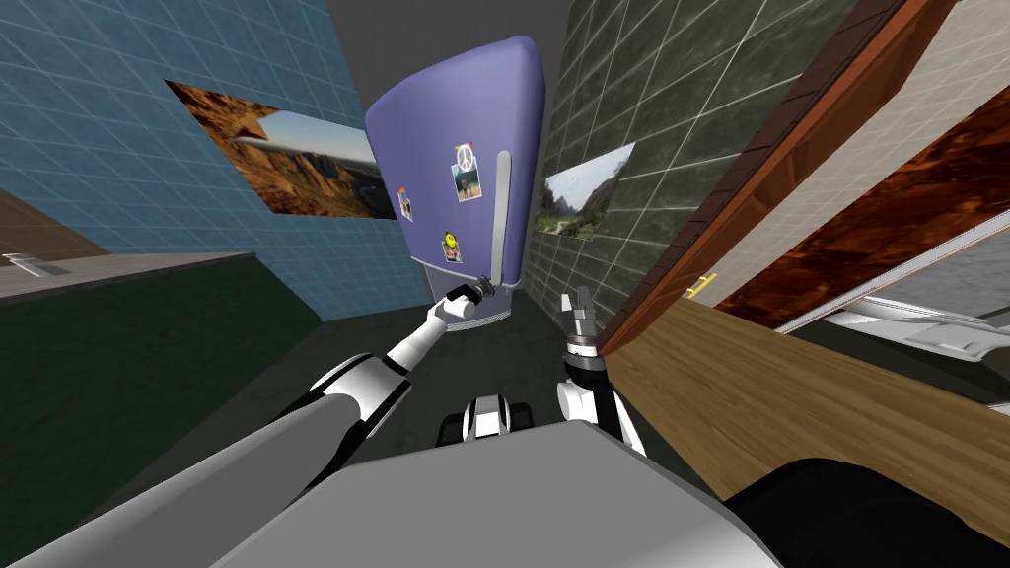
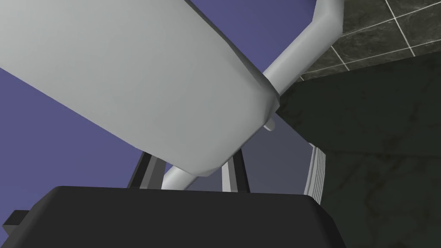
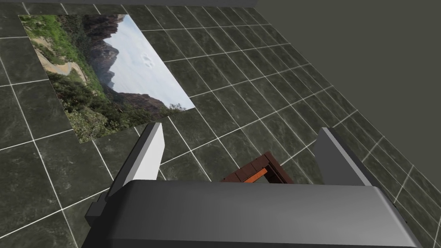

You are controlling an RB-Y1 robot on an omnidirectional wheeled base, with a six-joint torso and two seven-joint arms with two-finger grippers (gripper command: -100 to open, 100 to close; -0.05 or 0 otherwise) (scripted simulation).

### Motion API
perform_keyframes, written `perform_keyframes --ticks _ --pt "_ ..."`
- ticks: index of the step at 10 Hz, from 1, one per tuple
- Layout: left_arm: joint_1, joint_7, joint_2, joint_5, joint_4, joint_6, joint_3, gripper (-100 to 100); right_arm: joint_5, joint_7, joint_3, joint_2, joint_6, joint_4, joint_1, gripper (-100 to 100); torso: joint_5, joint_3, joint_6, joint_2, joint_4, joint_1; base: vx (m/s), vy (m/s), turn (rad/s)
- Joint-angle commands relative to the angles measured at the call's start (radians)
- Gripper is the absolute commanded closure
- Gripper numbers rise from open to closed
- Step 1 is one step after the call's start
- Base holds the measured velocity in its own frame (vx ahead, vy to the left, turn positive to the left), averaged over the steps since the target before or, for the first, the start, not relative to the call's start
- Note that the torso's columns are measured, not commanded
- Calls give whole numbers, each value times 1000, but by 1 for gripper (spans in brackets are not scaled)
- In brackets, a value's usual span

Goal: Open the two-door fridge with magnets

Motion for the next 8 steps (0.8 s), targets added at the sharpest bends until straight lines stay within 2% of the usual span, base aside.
perform_keyframes --ticks 1,3,4,6,7,8 --pt "-3 4 10 25 -32 -7 -37 100 0 0 0 0 0 0 0 0 0 1 -1 2 0 2 -74 217 -51" --pt "-2 10 17 51 -85 -6 -91 100 0 0 0 0 0 0 0 0 0 -1 -3 -1 3 1 -75 280 -43" --pt "-2 10 17 51 -85 -6 -91 100 0 0 0 0 0 0 0 0 1 1 -2 1 4 2 -78 251 -52" --pt "-1 17 23 77 -138 -4 -146 100 0 0 0 0 0 0 0 0 1 1 -4 1 5 1 -80 273 -33" --pt "-1 17 23 77 -138 -4 -146 100 0 0 0 0 0 0 0 0 1 1 -2 2 5 0 -43 259 -41" --pt "-1 20 26 90 -164 -4 -173 100 0 0 0 0 0 0 0 0 1 0 -4 1 6 -1 -46 303 -36"
